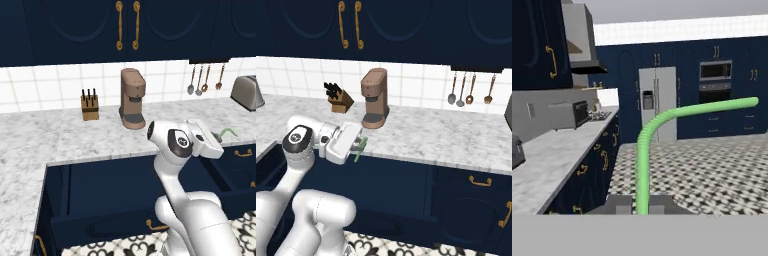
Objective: Take a straw from the drawer in front and place it inside the glass cup on the dining counter.
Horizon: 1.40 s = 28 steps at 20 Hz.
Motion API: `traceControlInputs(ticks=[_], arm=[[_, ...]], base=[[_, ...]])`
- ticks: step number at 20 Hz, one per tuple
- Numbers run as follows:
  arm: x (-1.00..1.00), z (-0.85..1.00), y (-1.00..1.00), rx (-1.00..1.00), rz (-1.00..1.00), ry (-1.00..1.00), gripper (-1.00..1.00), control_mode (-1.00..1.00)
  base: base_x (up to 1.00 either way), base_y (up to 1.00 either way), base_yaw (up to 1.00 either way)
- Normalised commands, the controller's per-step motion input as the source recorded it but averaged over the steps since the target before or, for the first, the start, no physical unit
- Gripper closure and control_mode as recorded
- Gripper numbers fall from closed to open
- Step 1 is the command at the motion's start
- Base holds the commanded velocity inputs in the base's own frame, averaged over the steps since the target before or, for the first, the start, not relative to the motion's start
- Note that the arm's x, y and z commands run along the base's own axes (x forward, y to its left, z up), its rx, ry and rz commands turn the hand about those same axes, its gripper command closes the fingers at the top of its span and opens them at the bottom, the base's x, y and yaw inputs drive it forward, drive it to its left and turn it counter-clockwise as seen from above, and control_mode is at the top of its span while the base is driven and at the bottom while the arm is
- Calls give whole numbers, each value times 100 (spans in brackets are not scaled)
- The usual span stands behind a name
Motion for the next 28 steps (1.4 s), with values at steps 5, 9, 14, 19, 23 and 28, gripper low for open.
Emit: traceControlInputs(ticks=[5, 9, 14, 19, 23, 28], arm=[[-11, -12, -3, -25, -10, 2, 100, -100], [0, -5, 0, -3, -5, 0, 100, -100], [-12, -1, 0, -2, -9, -3, 100, -100], [0, 0, 0, 0, 0, 0, 100, 100], [0, 0, 0, 0, 0, 0, 100, 100], [0, 0, 0, 0, 0, 0, 100, 100]], base=[[0, 0, 0], [0, 0, 0], [0, 0, 0], [-52, -27, -41], [-38, -43, -58], [-19, -32, -67]])
